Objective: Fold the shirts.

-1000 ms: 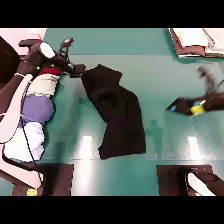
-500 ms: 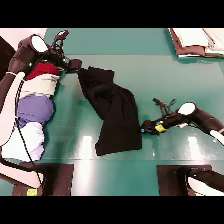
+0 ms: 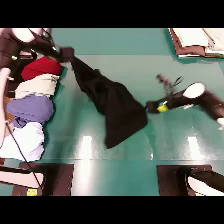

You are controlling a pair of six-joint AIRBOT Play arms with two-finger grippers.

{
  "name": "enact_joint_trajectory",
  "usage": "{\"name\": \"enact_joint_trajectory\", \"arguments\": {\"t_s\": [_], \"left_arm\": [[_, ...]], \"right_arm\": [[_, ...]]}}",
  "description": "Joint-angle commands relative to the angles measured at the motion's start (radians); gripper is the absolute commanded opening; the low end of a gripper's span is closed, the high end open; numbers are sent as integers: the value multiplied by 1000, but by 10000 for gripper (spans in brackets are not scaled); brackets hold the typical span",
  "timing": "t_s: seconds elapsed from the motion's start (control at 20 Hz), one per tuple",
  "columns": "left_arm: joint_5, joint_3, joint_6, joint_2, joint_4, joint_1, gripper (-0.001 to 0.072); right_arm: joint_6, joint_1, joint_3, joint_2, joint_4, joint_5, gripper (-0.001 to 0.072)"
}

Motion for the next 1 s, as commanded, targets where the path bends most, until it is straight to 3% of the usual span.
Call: {"name": "enact_joint_trajectory", "arguments": {"t_s": [0.0,0.3,0.55,0.75,0.95], "left_arm": [[15,112,28,140,22,9,24],[34,226,48,505,16,8,24],[105,227,48,719,16,8,23],[120,217,73,713,41,8,22],[66,119,65,550,107,9,22]], "right_arm": [[19,-146,212,148,-118,118,12],[18,-312,543,367,-118,238,12],[19,-429,742,425,-117,372,12],[64,-489,833,364,-114,514,12],[130,-488,691,265,-109,564,11]]}}
